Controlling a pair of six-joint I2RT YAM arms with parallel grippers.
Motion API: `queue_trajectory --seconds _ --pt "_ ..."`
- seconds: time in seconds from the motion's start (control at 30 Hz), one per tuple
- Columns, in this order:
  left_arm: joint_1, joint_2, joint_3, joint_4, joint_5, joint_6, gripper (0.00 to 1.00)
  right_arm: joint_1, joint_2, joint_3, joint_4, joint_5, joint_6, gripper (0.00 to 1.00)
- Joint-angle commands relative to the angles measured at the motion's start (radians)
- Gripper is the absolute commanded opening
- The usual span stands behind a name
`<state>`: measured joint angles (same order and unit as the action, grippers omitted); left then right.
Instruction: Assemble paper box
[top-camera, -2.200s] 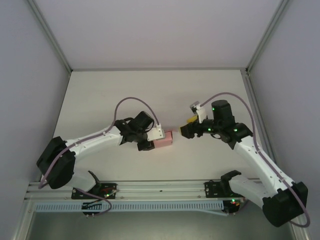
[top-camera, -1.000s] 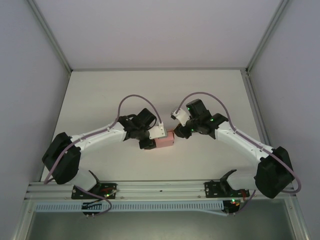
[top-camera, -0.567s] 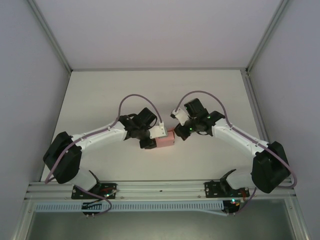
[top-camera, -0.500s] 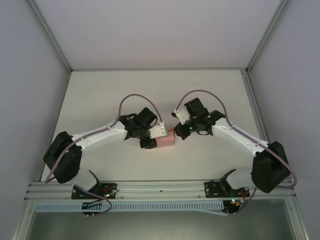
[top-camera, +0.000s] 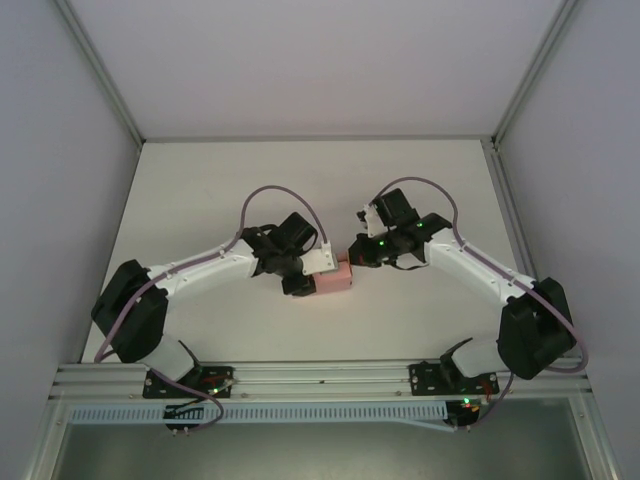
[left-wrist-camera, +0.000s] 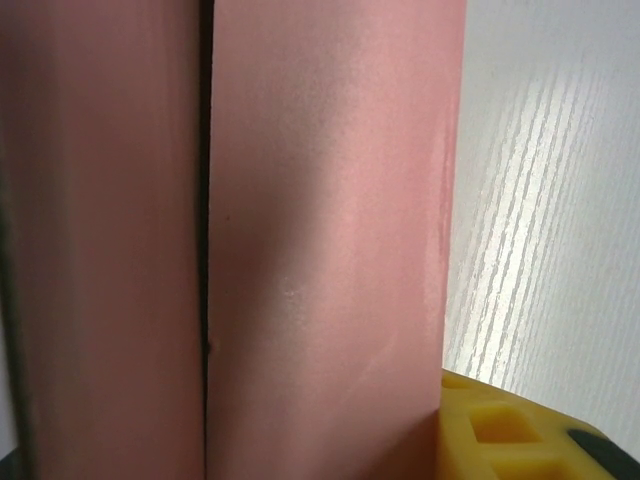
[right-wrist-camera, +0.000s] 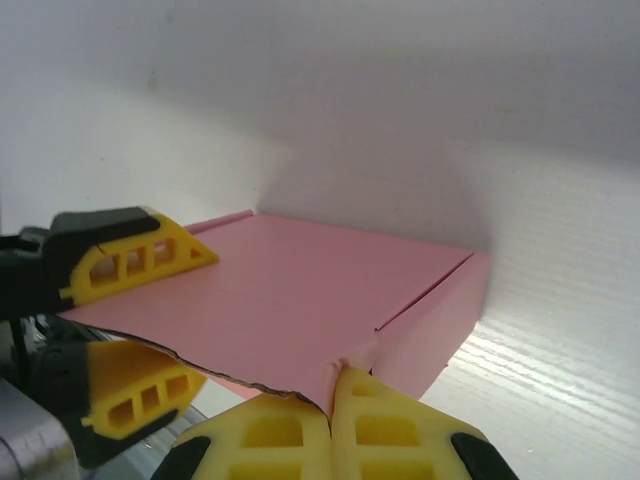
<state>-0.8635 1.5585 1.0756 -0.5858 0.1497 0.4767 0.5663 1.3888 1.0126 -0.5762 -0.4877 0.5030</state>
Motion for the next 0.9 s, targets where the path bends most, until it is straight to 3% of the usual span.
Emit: queue_trajectory --seconds 0.0,0.13,0.33,0.6,0.87 --pt "0.005 0.040 0.010 -0.013 -0.051 -0.016 0.35 0.022 -0.065 -0.003 0.217 -0.249 0.176 0.00" --pt "0.003 0.044 0.013 -0.013 -0.046 -0.014 0.35 0.025 -0.079 -0.049 0.215 -0.163 0.130 0.00" --pt "0.005 0.044 0.006 0.001 -0.039 -0.006 0.35 0.071 -0.187 -0.191 0.276 0.081 -0.192 0.00" --pt "0.015 0.045 0.010 0.026 -0.035 -0.023 0.37 0.120 -0.265 -0.433 0.580 0.192 -0.176 0.00" --pt "0.025 0.040 0.026 0.050 -0.036 -0.057 0.41 0.249 -0.342 -0.515 0.589 0.421 -0.299 0.00"
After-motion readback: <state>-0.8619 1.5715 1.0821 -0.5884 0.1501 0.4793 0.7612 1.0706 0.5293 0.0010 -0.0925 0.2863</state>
